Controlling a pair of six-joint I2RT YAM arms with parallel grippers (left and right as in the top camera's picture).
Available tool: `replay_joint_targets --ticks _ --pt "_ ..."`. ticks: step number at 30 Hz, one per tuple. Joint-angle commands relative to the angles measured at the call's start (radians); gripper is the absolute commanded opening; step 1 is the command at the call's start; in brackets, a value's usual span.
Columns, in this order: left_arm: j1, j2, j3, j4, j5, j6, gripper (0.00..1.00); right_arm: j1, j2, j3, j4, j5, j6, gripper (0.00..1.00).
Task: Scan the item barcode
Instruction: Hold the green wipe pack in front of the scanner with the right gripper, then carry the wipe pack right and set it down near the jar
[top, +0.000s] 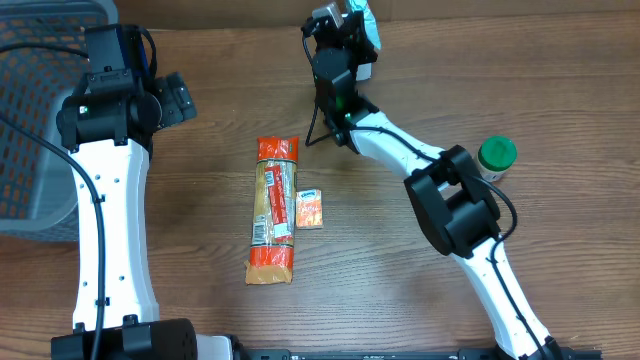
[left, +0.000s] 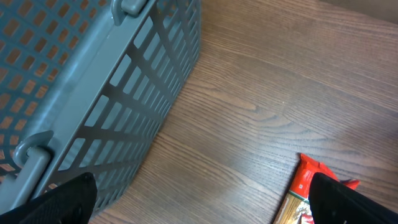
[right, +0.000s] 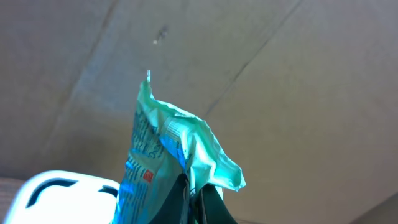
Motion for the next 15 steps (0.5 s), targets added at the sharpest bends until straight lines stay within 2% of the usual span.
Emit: replay_joint_targets --ticks 1,4,7,12,15 --pt "-0.001 -0.014 0.019 0.001 -0.014 0.008 1.0 0.011 -0.171 0.017 -0.093 0.064 0.055 0.03" --pt "-0.001 -0.014 0.019 0.001 -0.014 0.008 1.0 0.013 -0.241 0.017 -0.271 0.091 0.154 0.03" --pt "-0.001 -0.014 0.019 0.001 -0.014 0.008 1.0 0.013 -0.321 0.017 -0.547 0.077 0.352 0.03" --pt "-0.001 -0.014 0.019 0.001 -0.014 0.008 1.0 0.004 -0.428 0.017 -1.103 -0.161 0.677 0.03" --pt "-0.001 -0.014 0.019 0.001 -0.014 0.008 1.0 -0.021 -0.448 0.017 -1.368 -0.323 0.835 0.03"
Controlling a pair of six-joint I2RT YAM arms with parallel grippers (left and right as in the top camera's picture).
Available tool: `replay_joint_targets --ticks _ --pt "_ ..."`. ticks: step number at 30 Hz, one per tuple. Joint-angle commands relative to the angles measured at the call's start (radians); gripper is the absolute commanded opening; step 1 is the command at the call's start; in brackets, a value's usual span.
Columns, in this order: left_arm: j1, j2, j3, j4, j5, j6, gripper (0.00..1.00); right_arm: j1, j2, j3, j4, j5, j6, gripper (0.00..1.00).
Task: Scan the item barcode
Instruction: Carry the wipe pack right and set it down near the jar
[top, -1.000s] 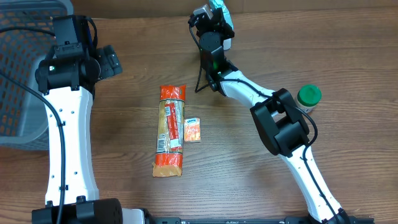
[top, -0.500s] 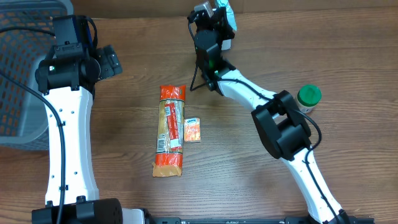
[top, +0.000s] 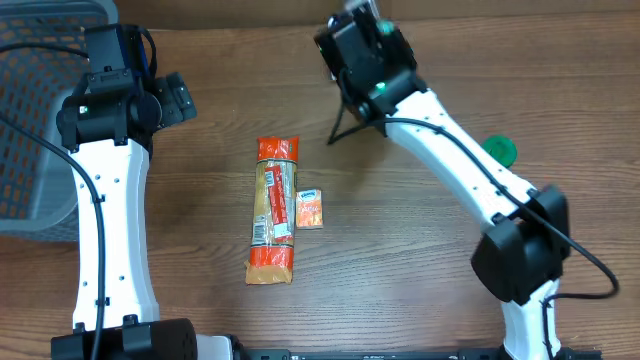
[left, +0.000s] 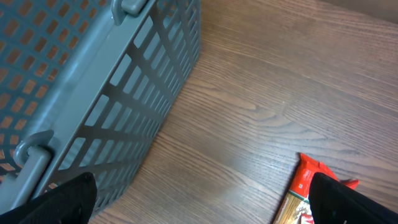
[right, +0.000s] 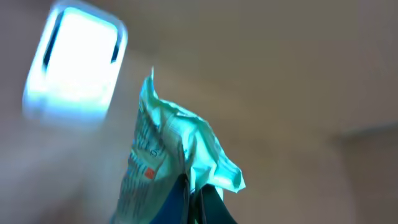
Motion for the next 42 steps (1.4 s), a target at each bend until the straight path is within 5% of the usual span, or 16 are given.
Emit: replay_joint_targets --ticks 1,9,20,21,24,25,27,31,36,38,42 --pt "-0.001 -0.014 0.018 0.001 -0.013 0.009 1.0 -0.048 -0.035 0.0 -0.252 -0.297 0.331 0.03" --pt "-0.001 -0.014 0.018 0.002 -0.013 0.009 1.0 -0.164 -0.031 -0.103 -0.528 -0.475 0.377 0.04" --pt "-0.001 -0.014 0.018 0.001 -0.013 0.009 1.0 -0.222 -0.031 -0.275 -0.457 -0.475 0.369 0.04" --pt "-0.001 -0.014 0.018 0.002 -0.013 0.009 1.0 -0.222 -0.031 -0.287 -0.446 -0.475 0.369 0.09" --pt "-0.001 -0.014 0.018 0.002 -0.013 0.009 1.0 -0.222 -0.031 -0.314 -0.42 -0.475 0.369 0.64" --pt "-0.001 -0.014 0.018 0.001 -0.013 0.009 1.0 -0.222 -0.031 -0.322 -0.412 -0.475 0.369 0.74" --pt "-0.001 -0.014 0.018 0.002 -0.013 0.009 1.0 -0.222 -0.031 -0.332 -0.393 -0.475 0.37 0.79" --pt "-0.001 -0.014 0.018 0.002 -0.013 0.009 1.0 -0.222 -0.031 -0.333 -0.367 -0.586 0.386 0.73" --pt "-0.001 -0.014 0.018 0.002 -0.013 0.009 1.0 -0.221 -0.03 -0.341 -0.344 -0.798 0.409 0.26" --pt "-0.001 -0.014 0.018 0.001 -0.013 0.009 1.0 -0.22 -0.03 -0.356 -0.32 -0.806 0.444 0.15" --pt "-0.001 -0.014 0.018 0.001 -0.013 0.009 1.0 -0.22 -0.03 -0.404 -0.242 -0.806 0.46 0.15"
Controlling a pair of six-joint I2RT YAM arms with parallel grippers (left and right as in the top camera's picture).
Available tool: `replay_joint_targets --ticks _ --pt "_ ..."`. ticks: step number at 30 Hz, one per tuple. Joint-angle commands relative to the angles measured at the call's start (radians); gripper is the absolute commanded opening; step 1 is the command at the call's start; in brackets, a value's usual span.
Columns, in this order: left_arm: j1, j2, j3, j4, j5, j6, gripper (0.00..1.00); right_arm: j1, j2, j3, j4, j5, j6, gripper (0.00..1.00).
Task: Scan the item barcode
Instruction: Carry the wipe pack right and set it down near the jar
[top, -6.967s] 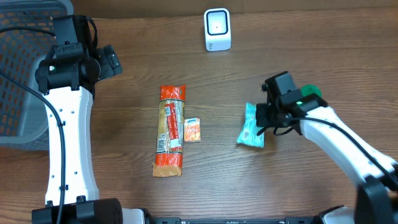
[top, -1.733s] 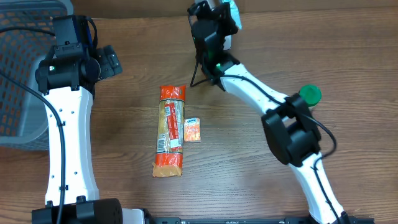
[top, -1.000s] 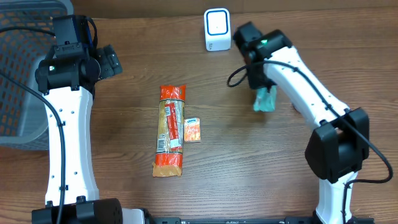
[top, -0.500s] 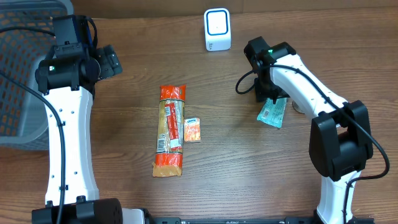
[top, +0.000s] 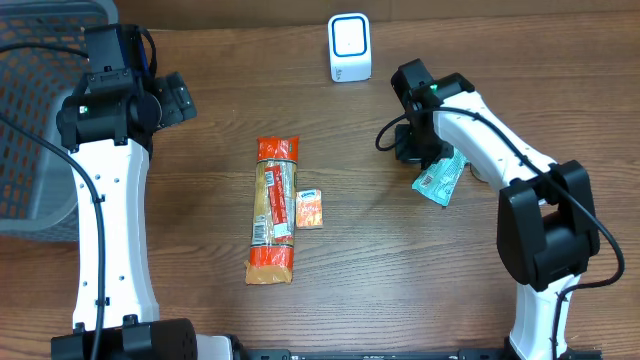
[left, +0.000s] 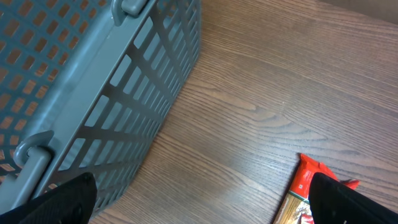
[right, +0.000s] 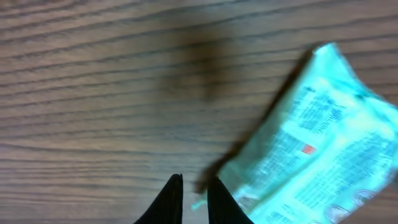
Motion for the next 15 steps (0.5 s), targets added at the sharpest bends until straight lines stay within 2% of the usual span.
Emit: replay_joint_targets --ticks 1,8,15 --pt "-0.001 -0.014 0.018 0.0 -0.013 0.008 1.0 0.0 -0.018 -0.055 0.055 -0.039 0.03 0.15" --pt "-0.001 -0.014 0.018 0.001 -0.013 0.008 1.0 -0.002 -0.018 -0.167 0.199 0.068 0.075 0.15" --pt "-0.001 -0.014 0.018 0.001 -0.013 0.008 1.0 -0.004 -0.018 -0.191 0.139 0.215 0.103 0.15"
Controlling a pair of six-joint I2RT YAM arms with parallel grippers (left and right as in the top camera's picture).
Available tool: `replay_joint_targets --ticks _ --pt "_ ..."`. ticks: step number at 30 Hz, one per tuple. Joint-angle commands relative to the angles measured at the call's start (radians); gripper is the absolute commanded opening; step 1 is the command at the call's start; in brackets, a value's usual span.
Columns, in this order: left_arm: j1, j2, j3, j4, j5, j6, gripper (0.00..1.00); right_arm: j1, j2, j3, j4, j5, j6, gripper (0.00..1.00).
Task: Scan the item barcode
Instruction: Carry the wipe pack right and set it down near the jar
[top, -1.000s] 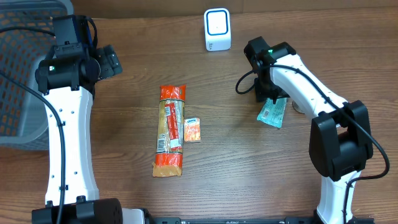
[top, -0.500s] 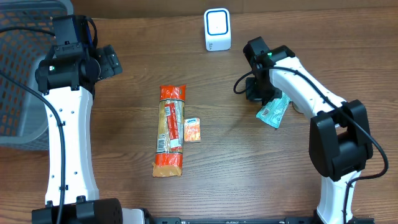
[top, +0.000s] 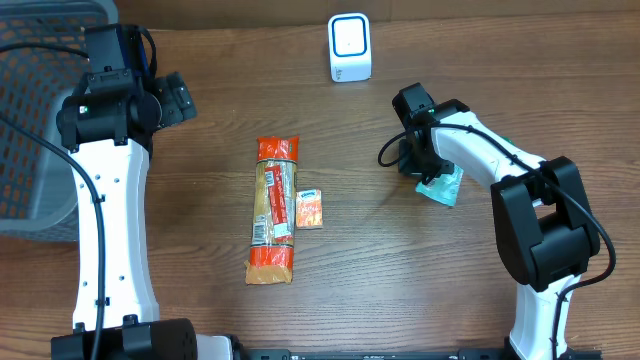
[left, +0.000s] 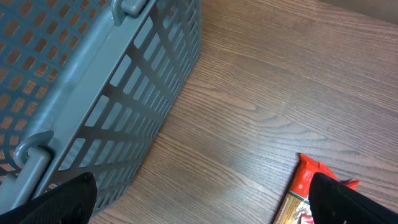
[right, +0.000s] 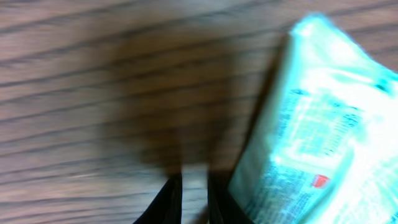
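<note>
A teal snack packet (top: 444, 187) lies flat on the wood table, right of centre, and shows large in the right wrist view (right: 311, 137). My right gripper (top: 419, 163) hovers low just left of it. Its fingers (right: 194, 200) are a narrow gap apart, with only bare table between them. The white barcode scanner (top: 349, 47) stands at the back centre. My left gripper (left: 202, 205) is wide open above the table beside the basket, holding nothing.
A grey mesh basket (top: 35, 120) fills the far left, and its wall (left: 118, 93) runs beside the left gripper. A long orange pasta package (top: 274, 210) and a small orange sachet (top: 310, 209) lie mid-table. The pasta package's red end (left: 311, 180) shows in the left wrist view.
My right gripper has come lower and closer to the teal packet, which looms larger in its wrist view. The packet has shifted slightly under the arm. The left arm has not moved.
My right gripper held the teal packet upright in front of the scanner at the back. Then it carried it away from the scanner. Later the packet lay on the table at the right with the gripper off it, where it still lies.
</note>
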Motion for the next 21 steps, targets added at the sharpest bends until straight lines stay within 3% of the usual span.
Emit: replay_joint_targets --ticks 1,8,17,21 --pt "-0.001 -0.014 0.018 0.001 -0.013 0.008 1.0 -0.005 -0.018 -0.013 -0.034 0.117 0.038 0.15" --pt "-0.001 -0.014 0.018 0.001 -0.013 0.008 1.0 -0.029 -0.021 -0.013 -0.104 0.143 0.06 0.04" --pt "-0.001 -0.014 0.018 0.001 -0.013 0.008 1.0 -0.04 -0.172 -0.013 -0.149 0.142 0.079 0.04" --pt "-0.001 -0.014 0.018 0.001 -0.013 0.008 1.0 -0.04 -0.264 -0.013 -0.178 0.063 0.054 0.11"
